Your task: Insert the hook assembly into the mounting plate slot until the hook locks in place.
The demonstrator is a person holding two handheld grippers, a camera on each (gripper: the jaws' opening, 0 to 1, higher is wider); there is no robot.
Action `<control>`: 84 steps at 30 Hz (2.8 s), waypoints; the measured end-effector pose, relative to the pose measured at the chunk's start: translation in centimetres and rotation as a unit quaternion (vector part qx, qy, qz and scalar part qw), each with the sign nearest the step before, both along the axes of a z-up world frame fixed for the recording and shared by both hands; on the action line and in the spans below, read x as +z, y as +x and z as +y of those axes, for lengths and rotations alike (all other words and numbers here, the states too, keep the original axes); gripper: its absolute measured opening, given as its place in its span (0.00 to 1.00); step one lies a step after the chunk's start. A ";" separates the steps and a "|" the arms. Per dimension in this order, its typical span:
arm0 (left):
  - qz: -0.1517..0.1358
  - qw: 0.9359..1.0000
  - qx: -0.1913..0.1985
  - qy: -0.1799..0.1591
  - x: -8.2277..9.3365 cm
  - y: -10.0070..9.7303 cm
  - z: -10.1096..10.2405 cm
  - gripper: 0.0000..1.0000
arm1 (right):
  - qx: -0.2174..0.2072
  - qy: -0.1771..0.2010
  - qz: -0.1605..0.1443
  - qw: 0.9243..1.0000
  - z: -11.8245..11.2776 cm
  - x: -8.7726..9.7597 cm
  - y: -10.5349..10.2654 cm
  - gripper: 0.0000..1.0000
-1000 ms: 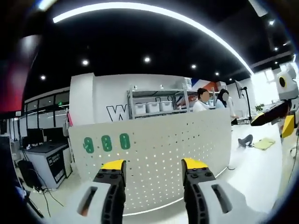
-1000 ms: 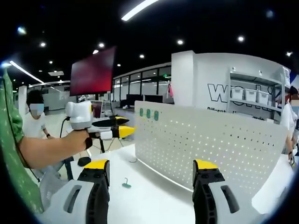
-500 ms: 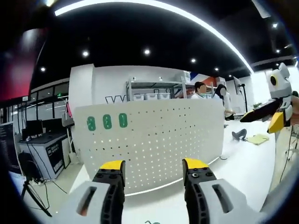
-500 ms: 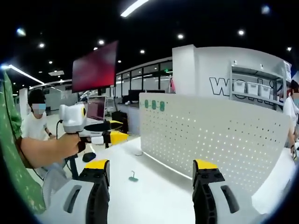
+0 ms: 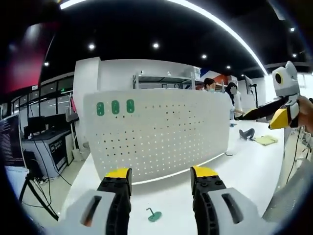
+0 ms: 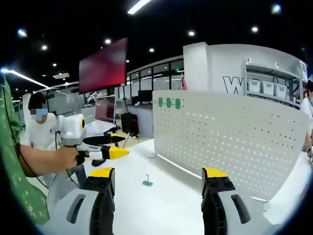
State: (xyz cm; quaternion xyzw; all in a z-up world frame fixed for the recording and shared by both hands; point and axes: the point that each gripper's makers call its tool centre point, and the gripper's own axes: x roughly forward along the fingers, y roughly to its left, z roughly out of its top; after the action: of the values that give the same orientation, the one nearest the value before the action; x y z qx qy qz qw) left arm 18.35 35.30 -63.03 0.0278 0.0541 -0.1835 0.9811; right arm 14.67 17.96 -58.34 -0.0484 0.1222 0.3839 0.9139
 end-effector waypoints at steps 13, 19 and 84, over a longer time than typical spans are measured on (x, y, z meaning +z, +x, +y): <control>0.028 1.000 -0.004 0.009 -2.5 -2.4 0.4 0.49 | 0.022 -0.006 0.021 1.000 2.1 -2.0 0.2 0.72; 0.037 0.999 -0.011 0.014 -3.3 -3.0 0.3 0.48 | 0.033 -0.010 0.031 0.999 3.3 -3.1 0.9 0.72; 0.105 0.994 -0.009 0.014 -8.3 -2.2 0.5 0.47 | 0.182 -0.102 0.157 0.965 14.4 -21.3 10.8 0.41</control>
State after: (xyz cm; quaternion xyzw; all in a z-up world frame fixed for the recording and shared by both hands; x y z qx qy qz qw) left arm 16.19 35.83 -71.31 0.0222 0.1592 -0.1938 0.9678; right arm 25.49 32.34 -79.63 -0.1025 0.2916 0.5320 0.7883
